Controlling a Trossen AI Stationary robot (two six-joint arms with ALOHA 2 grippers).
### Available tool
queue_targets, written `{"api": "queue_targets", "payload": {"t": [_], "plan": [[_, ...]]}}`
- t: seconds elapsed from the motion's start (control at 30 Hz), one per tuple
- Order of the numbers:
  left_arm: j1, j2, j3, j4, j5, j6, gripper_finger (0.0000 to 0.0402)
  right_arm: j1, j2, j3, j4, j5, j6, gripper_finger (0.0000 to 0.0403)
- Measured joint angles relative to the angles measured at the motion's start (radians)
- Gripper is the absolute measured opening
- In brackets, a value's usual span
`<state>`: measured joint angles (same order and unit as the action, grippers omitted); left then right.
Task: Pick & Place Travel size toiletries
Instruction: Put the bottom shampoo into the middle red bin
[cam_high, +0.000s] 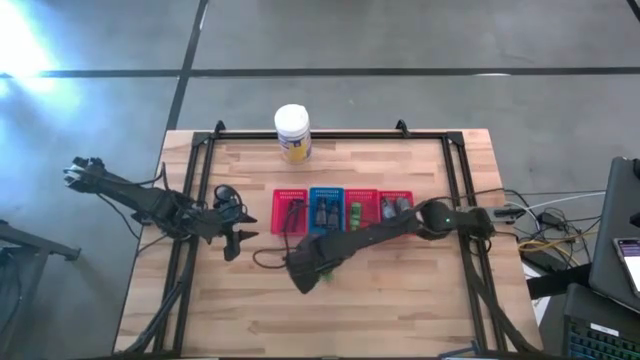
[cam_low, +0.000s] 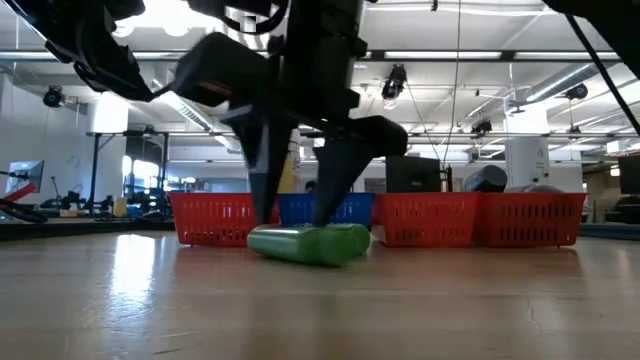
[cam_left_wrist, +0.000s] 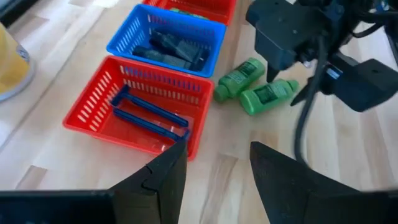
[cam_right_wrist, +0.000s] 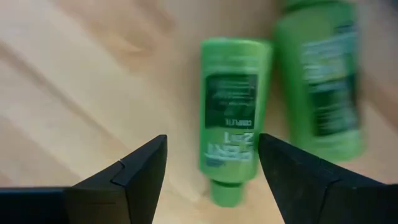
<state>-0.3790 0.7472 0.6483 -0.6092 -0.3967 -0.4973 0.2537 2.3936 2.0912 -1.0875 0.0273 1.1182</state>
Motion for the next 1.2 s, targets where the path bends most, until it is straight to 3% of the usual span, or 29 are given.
{"api": "queue_targets", "payload": {"t": [0.2,0.5,0.83,1.0,1.2], "plan": [[0.0,-0.001,0.0,-0.008,0.02,-0.011,0.0181,0.001,0.071,0.083,-0.035,-0.005,-0.023,0.0244],[0.0,-0.002,0.0,-0.009,0.02,-0.012,0.0181,-0.001,0.077,0.031,-0.035,-0.003,0.041,0.0259],[0.0,-0.002,0.0,-0.009,0.012,-0.012,0.0181,0.022,0.036,0.027,-0.038,0.012,0.038,0.013],[0.0,-0.002,0.0,-0.009,0.011,-0.011,0.0181,0.045,-0.057,0.028,-0.11,0.171,0.139,0.0124],[0.0,-0.002,0.0,-0.008,0.001,-0.008,0.0181,-0.003,-0.177,0.01,-0.295,0.246,0.287,0.0141]]}}
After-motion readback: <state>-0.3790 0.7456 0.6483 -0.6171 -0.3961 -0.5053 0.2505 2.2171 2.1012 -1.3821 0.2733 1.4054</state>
